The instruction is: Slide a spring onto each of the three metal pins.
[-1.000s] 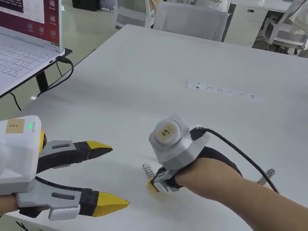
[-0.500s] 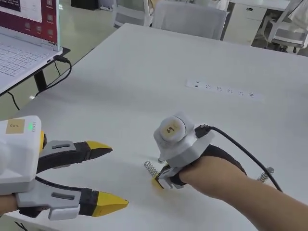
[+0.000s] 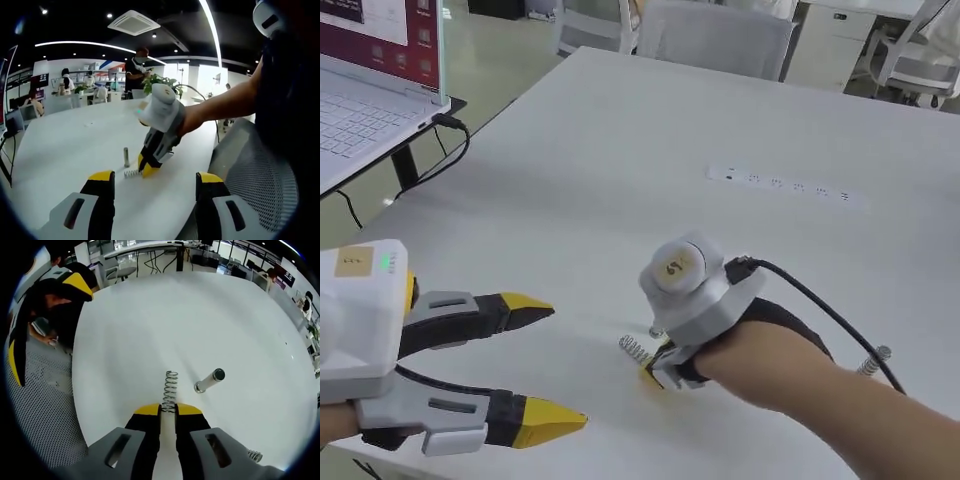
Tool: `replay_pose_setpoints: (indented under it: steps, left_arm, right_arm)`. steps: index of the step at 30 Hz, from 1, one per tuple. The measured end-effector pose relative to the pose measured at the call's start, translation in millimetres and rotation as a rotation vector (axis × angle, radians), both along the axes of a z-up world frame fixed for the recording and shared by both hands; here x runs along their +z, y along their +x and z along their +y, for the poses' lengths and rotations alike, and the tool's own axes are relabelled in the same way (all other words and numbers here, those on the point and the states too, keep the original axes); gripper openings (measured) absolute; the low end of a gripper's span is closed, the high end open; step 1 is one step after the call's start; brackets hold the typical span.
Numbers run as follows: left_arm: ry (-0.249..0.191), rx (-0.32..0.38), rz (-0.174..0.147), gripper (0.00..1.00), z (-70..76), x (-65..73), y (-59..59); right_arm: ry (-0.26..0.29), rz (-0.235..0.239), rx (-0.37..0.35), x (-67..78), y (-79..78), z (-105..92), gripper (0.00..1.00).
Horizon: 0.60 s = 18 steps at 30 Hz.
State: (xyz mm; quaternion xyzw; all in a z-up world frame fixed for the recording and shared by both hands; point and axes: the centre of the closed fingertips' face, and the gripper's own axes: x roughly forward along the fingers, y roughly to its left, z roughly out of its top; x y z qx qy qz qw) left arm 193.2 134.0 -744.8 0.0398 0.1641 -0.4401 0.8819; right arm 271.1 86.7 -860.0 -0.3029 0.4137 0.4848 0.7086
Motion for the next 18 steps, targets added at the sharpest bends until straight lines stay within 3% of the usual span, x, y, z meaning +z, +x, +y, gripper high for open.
replay_pose_setpoints:
  steps: [11,14,18]
  left_arm:
    - [0.024,-0.027,0.009,0.6,-5.6,-4.5,3.0]
    - [0.036,-0.044,0.009,0.6,-9.7,-5.1,4.9]
    - [0.037,-0.067,0.002,0.59,-17.2,-1.8,7.4]
  right_arm:
    - [0.023,0.017,0.093,15.2,-16.0,-10.6,0.07]
    - [0.046,0.044,0.133,25.4,-27.6,-11.2,0.07]
    - [0.059,0.027,0.193,45.0,-37.2,-13.3,0.07]
